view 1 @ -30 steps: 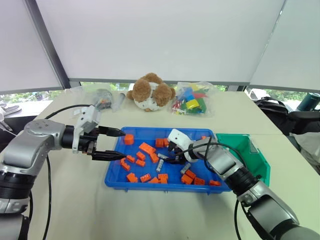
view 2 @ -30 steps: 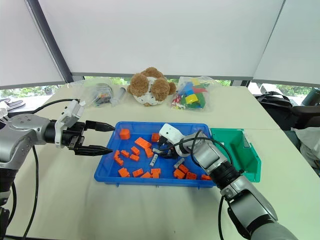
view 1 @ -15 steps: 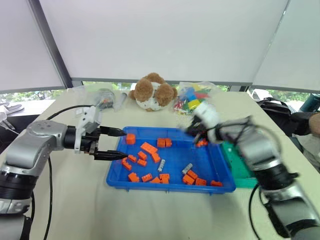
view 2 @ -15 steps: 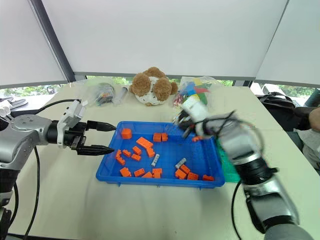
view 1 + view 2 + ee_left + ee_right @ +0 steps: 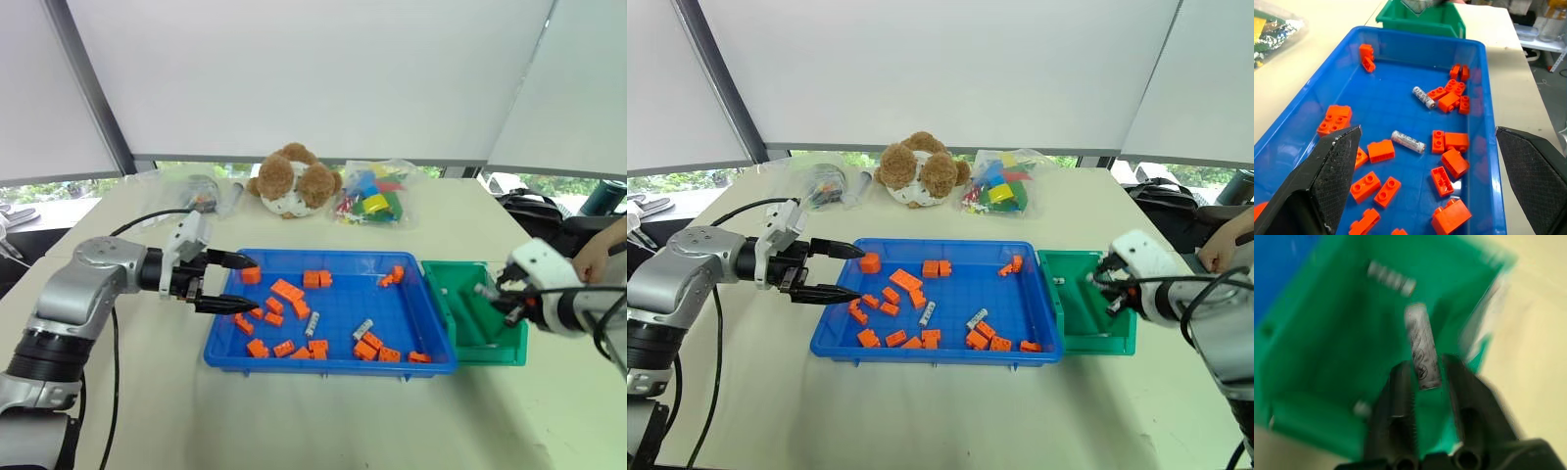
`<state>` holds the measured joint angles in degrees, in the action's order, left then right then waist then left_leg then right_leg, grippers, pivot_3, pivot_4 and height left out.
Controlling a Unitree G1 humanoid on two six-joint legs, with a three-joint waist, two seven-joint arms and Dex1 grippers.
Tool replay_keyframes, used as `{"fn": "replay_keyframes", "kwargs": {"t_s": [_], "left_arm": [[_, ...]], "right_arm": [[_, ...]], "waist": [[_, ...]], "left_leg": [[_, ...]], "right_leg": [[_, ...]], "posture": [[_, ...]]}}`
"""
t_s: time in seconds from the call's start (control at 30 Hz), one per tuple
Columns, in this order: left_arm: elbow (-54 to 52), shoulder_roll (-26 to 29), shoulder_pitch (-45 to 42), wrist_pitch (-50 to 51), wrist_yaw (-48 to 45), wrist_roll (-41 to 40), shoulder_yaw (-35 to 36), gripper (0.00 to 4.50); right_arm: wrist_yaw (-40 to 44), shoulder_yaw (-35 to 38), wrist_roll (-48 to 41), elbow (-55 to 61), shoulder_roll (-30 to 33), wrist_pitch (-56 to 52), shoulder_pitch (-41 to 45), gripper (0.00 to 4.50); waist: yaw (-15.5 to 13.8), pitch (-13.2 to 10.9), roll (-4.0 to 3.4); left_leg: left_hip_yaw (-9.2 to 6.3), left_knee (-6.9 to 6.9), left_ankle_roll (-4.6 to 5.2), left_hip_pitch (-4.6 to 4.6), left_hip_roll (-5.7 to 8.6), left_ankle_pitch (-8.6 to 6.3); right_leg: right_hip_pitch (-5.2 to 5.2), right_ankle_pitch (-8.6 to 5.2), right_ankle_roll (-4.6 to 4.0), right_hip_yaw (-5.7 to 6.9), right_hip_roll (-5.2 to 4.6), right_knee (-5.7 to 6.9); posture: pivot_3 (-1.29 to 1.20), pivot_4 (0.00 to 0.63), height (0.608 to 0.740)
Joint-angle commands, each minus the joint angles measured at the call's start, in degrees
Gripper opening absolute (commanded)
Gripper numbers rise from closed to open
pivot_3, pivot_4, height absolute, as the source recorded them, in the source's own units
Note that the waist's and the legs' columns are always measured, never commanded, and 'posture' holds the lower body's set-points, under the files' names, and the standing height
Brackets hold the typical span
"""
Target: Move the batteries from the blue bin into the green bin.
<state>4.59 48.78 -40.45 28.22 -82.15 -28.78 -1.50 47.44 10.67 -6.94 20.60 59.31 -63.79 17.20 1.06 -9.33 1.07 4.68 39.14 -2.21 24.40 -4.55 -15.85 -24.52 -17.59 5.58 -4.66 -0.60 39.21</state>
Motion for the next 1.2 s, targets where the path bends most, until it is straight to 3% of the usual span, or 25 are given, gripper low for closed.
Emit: {"fn": "replay_keyframes", "kwargs": {"t_s": [0.03,0.13,0.33,0.6,0.83,1.2], "left_arm": [[-0.29,0.34,-1.15,-0.84,-0.52,0.25,0.60,4.50],[-0.37,0.47,-1.07,-0.76,-0.57,0.35,0.75,4.50],[0.15,0.46,-1.62,-0.69,-0.66,0.76,0.83,4.50],[-2.33,1.77,0.33,0.10,-0.14,0.09,2.13,4.50],[-4.09,2.92,1.82,1.16,0.80,-0.53,3.29,4.50],[-4.59,3.31,2.06,1.65,1.42,-0.58,3.53,4.50]], "right_arm": [[-0.79,3.18,-1.61,0.21,0.52,1.67,1.56,3.05],[-0.27,2.64,-3.40,0.54,0.86,3.50,4.26,4.48],[6.24,-5.14,-13.16,3.72,-4.59,6.57,16.17,4.48],[1.96,-24.21,-10.77,-3.31,-19.74,6.84,24.47,4.48],[-2.10,-32.36,-7.18,-11.60,-28.49,7.53,28.07,4.48],[-3.01,-35.88,-3.83,-18.86,-33.82,9.39,29.87,4.48]], "waist": [[-0.16,0.00,0.00],[-0.27,0.00,0.00],[0.05,0.00,0.00],[-0.34,0.00,0.00],[-0.29,0.00,0.00],[-0.18,0.00,0.00]], "left_leg": [[-0.02,0.00,0.00,0.00,0.00,0.00],[-0.01,0.01,0.00,0.01,0.00,0.00],[-0.03,-0.01,0.00,-0.01,-0.06,0.00],[-0.03,0.02,0.00,0.06,-0.05,0.00],[-0.02,0.02,-0.01,0.05,-0.06,0.00],[-0.02,0.02,-0.01,0.05,-0.05,0.00]], "right_leg": [[0.00,0.00,0.00,0.01,0.00,0.00],[0.00,0.00,0.00,0.01,-0.01,0.00],[0.00,0.00,0.00,0.03,0.05,0.00],[-0.01,0.00,0.00,0.07,0.01,0.01],[-0.03,0.00,0.00,0.08,0.01,0.03],[-0.03,0.00,0.00,0.09,0.01,0.03]], "posture": [[0.00,0.150,0.733],[0.00,0.150,0.733],[0.00,0.150,0.733],[0.00,0.150,0.733],[0.00,0.150,0.733],[0.00,0.150,0.733]]}}
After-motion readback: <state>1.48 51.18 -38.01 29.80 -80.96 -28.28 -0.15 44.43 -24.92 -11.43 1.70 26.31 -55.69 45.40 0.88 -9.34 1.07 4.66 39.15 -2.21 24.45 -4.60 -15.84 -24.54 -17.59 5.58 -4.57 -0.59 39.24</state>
